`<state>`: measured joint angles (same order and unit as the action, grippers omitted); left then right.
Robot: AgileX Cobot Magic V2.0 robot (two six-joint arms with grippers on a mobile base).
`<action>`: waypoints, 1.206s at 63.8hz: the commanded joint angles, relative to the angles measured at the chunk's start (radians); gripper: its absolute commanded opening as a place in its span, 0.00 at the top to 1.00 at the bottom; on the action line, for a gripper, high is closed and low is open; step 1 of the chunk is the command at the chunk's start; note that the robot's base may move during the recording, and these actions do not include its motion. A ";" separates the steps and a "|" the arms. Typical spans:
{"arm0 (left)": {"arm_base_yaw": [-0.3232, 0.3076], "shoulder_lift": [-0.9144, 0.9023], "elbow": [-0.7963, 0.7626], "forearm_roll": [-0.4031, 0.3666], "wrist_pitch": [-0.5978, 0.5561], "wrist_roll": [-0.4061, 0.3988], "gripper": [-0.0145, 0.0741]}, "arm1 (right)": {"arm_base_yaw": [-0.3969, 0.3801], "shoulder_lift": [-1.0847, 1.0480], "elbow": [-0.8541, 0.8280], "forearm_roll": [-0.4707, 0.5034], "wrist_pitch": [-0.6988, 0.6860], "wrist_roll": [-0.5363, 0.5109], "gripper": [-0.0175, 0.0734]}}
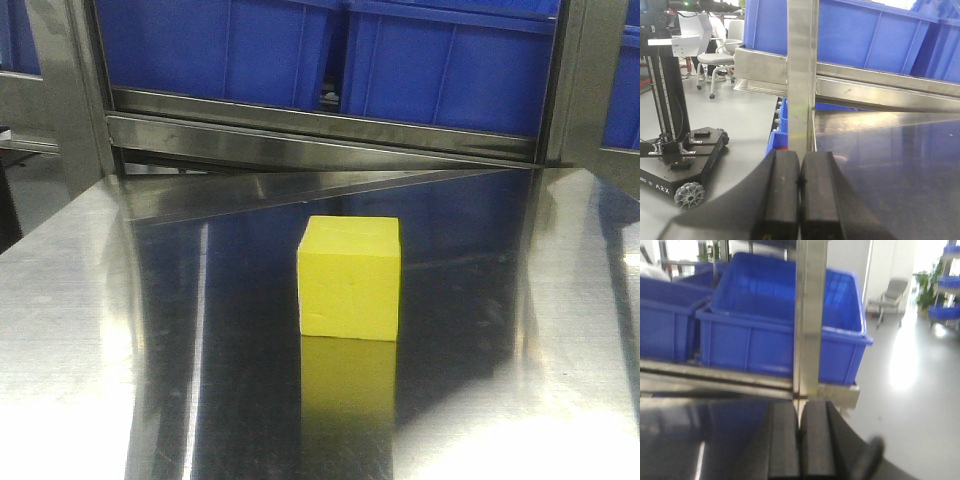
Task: Place yellow foam block on left shelf second layer
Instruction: 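Move the right gripper above the yellow foam cube on the table, then lower the open right gripper around the yellow foam cube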
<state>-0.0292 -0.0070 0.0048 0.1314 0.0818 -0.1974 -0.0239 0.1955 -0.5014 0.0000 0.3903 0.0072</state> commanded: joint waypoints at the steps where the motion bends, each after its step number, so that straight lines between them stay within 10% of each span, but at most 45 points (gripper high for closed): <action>1: -0.005 0.008 0.026 -0.002 -0.088 -0.004 0.68 | 0.001 0.119 -0.128 0.037 0.028 -0.007 0.74; 16: -0.005 0.008 0.026 -0.002 -0.088 -0.004 0.68 | 0.057 0.359 -0.314 0.052 0.194 -0.007 0.67; 33: -0.005 0.008 0.026 -0.002 -0.088 -0.004 0.68 | 0.262 0.578 -0.475 0.051 0.381 0.056 0.09; 56: -0.005 0.008 0.026 -0.002 -0.088 -0.004 0.68 | 0.627 0.901 -0.641 -0.015 0.464 0.116 0.12; 77: -0.005 0.008 0.026 -0.002 -0.088 -0.004 0.68 | 0.818 1.250 -0.876 -0.170 0.651 0.701 0.12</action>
<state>-0.0292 -0.0070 0.0048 0.1314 0.0818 -0.1974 0.7611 1.4170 -1.2949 -0.0953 1.0426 0.5906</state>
